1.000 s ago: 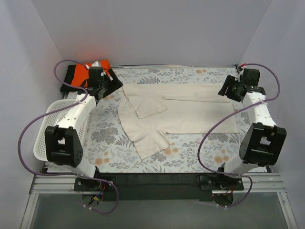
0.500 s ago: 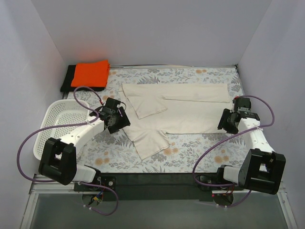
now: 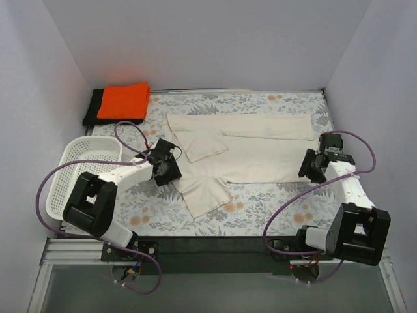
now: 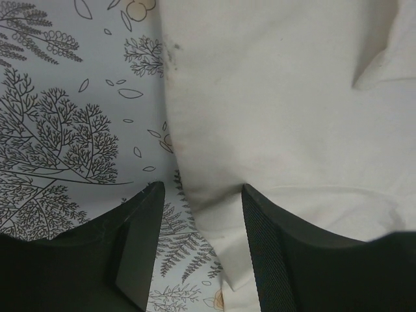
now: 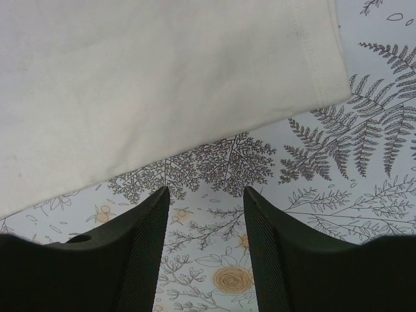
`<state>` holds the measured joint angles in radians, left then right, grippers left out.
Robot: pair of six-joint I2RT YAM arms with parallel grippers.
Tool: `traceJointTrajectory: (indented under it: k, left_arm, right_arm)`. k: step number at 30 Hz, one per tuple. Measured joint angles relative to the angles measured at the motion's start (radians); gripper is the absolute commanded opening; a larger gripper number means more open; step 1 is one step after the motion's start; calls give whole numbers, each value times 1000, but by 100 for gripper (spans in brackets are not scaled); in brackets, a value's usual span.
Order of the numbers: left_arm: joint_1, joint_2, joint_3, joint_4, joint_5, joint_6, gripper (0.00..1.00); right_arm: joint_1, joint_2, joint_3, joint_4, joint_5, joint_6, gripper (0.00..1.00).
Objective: Fold and stack the t-shirts
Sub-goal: Fold the tshirt
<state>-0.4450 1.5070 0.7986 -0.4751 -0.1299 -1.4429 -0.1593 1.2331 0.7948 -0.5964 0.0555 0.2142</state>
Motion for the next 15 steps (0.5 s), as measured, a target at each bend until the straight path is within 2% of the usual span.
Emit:
traceJointTrajectory:
  k: [6,10,11,13,14,15]
  left_arm:
    - [-23,18,5,32,-31,-2,38]
    - [-28,24,5,40,-45,2,25]
    - [-29,25,4,41,-49,3,16]
    - [-31,27,3,42,-54,6,8]
    - [-31,27,2,42,-55,9,0]
    - [-31,27,2,43,-56,11,0]
  right_arm:
    - [0,0,0,0,29,5,48]
    - [0,7,0,0,53,15,48]
    - [-1,12,0,0,59,18,48]
    - [-5,27,0,0,68,20,48]
    - [-9,37,0,0,72,22,48]
    - [-14,48,0,0,73,25,47]
